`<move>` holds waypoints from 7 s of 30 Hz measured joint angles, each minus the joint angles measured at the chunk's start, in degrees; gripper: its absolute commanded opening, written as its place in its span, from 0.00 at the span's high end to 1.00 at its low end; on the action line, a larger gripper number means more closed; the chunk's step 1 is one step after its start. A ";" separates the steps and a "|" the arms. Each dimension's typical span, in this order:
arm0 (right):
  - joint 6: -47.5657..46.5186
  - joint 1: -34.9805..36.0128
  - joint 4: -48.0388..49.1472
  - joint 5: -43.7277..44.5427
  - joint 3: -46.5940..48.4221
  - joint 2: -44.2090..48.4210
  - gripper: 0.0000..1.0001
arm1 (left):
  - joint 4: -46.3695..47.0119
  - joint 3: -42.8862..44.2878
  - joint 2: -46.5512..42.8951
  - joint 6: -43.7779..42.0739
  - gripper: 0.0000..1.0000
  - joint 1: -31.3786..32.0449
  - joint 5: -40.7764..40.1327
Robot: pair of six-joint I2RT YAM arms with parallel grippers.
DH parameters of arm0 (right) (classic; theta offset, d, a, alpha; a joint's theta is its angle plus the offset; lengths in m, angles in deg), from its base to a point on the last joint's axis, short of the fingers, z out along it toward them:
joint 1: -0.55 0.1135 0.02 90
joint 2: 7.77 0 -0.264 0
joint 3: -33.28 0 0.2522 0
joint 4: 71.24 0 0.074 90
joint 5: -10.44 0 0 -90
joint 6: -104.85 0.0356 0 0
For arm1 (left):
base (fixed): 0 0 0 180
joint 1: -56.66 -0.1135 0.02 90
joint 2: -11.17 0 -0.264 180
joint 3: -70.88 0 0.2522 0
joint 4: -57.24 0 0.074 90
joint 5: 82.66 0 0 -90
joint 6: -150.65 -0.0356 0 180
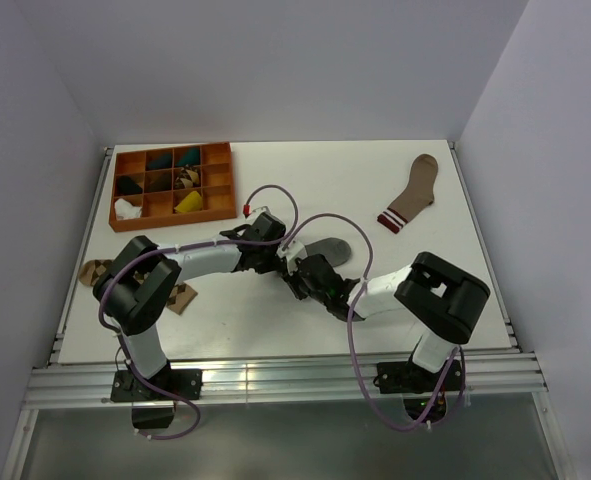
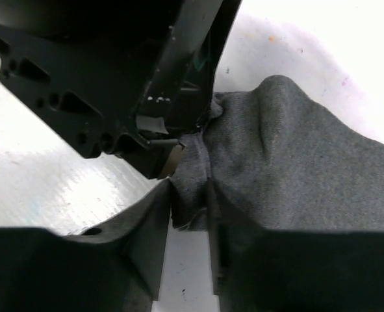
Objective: Roll the socks
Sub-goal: Roll the sock at the center of the board.
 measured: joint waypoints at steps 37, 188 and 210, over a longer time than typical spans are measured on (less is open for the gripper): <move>45.77 -21.24 15.63 -28.26 -10.45 -2.14 1.00 | 15.98 -15.74 -12.00 14.86 0.37 -1.62 1.14; -1.68 -1.57 -5.35 -0.66 -5.40 18.32 0.49 | 3.19 -1.86 -1.03 -1.81 1.00 0.50 -2.19; -4.02 -0.81 -2.99 0.63 -2.54 8.33 0.45 | 2.12 -0.79 -0.39 -1.81 1.00 0.50 -0.94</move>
